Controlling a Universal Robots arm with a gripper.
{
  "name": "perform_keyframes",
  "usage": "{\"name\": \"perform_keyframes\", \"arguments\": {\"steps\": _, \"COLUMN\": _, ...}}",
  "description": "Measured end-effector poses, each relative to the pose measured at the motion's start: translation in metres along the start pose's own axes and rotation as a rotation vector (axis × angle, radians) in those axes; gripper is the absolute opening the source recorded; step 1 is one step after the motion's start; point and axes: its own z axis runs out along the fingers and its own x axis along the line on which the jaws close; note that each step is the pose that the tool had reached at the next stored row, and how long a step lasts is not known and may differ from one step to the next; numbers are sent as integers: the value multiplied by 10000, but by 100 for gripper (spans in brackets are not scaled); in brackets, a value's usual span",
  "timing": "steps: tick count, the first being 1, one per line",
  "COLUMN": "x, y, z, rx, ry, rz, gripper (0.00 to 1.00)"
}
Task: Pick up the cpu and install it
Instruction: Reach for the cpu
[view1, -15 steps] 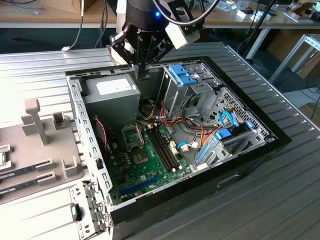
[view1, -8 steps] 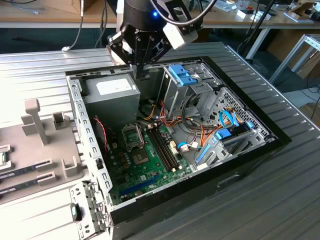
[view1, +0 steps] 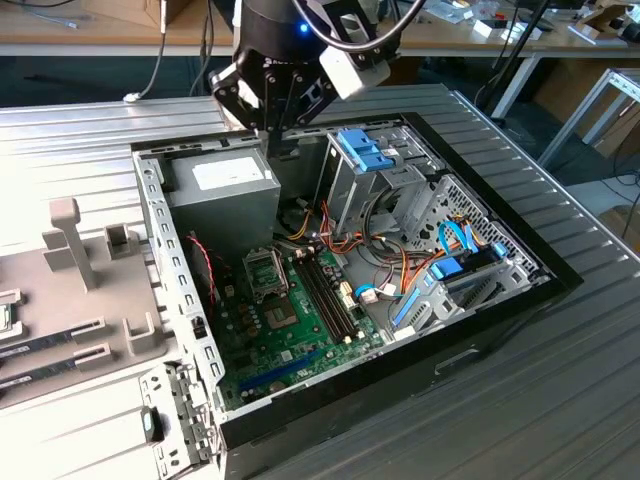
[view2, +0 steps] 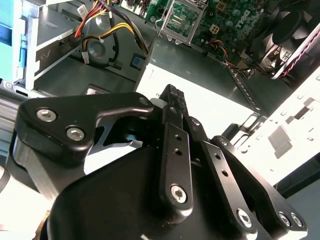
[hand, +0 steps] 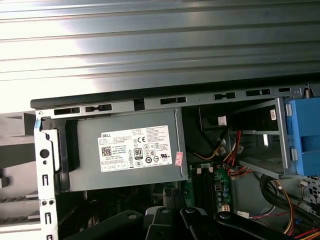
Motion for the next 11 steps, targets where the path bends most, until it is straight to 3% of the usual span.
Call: {"name": "perform_keyframes", "arguments": {"steps": 11, "x": 73, "y": -6, "z": -2, "rx": 1, "ry": 0, "rz": 0, "gripper": 10}}
